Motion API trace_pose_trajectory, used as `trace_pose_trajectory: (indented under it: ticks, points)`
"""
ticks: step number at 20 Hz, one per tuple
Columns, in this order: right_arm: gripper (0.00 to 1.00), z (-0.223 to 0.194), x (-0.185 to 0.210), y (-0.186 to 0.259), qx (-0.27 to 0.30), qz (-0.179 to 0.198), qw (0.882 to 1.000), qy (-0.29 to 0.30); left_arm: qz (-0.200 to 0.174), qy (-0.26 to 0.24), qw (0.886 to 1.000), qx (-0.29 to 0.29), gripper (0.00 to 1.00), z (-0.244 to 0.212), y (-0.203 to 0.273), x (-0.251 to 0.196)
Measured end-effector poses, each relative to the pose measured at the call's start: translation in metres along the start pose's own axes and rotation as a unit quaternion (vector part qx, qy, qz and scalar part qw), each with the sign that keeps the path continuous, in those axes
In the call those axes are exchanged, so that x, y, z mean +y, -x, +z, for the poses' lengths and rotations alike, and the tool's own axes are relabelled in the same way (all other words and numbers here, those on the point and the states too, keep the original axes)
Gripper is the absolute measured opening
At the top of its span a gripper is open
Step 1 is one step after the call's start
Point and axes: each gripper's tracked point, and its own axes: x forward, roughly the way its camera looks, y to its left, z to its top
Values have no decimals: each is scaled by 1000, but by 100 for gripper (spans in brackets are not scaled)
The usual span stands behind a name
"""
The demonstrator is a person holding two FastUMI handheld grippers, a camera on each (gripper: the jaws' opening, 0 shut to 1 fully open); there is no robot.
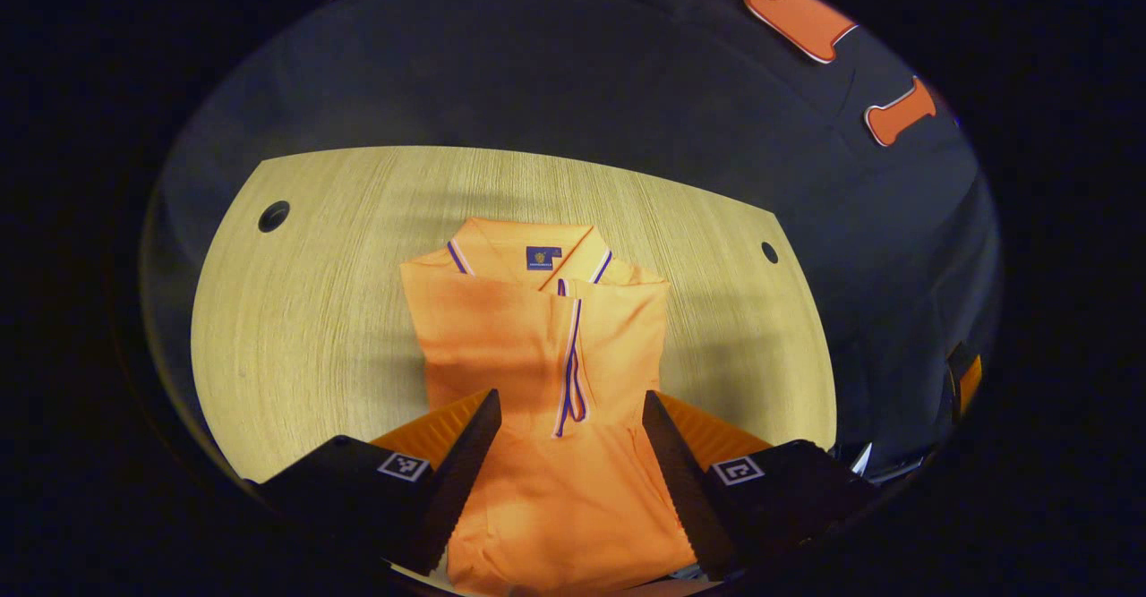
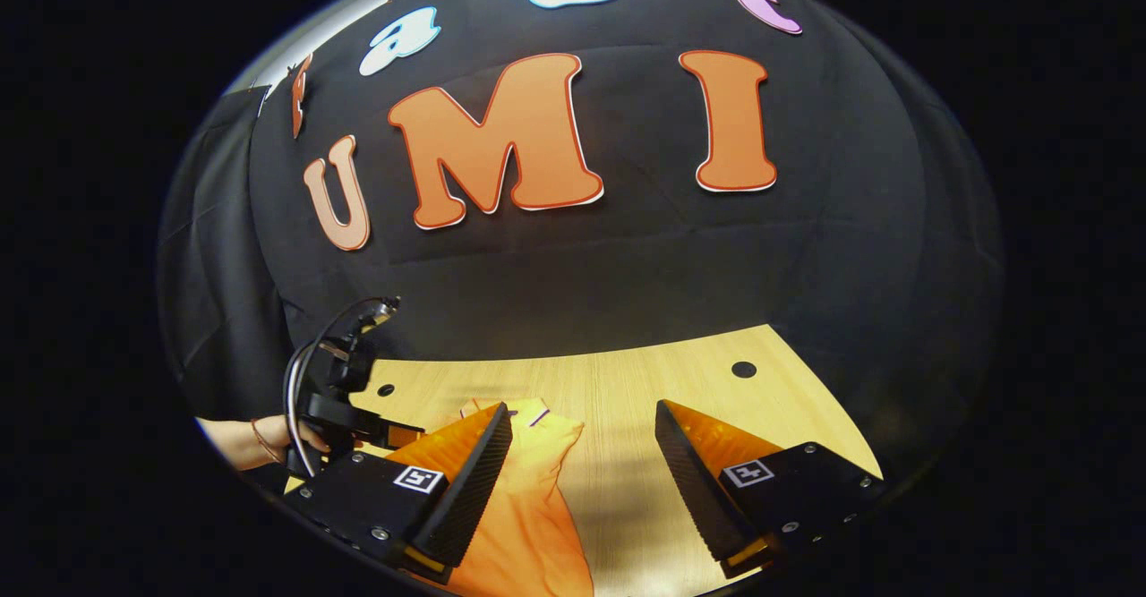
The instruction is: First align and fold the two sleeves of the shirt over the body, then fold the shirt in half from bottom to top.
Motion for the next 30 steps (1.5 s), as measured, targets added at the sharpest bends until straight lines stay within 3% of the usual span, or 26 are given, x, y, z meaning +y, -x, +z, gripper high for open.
trace_pose_trajectory:
  ticks: [5, 9, 13, 18, 24, 30]
  points:
    - [98, -43, 6, 14, 57, -2, 998, 25, 21, -32, 999, -34, 96, -44, 57, 17]
    - [98, -117, 8, 35, 148, -13, 988, 41, 51, -16, 998, -39, 99, -99, 93, 40]
    - [99, -194, -4, 65, 242, -40, 969, 43, 95, -29, 995, -23, 99, -164, 115, 57]
    - [99, -271, -1, 100, 341, -53, 938, 26, 101, -33, 993, 57, 98, -253, 103, 67]
    - [99, -331, 9, 123, 425, -47, 903, 38, 115, -35, 985, 121, 98, -311, 95, 77]
    - [99, -359, 9, 128, 465, -48, 882, 52, 107, -35, 978, 176, 99, -356, 78, 63]
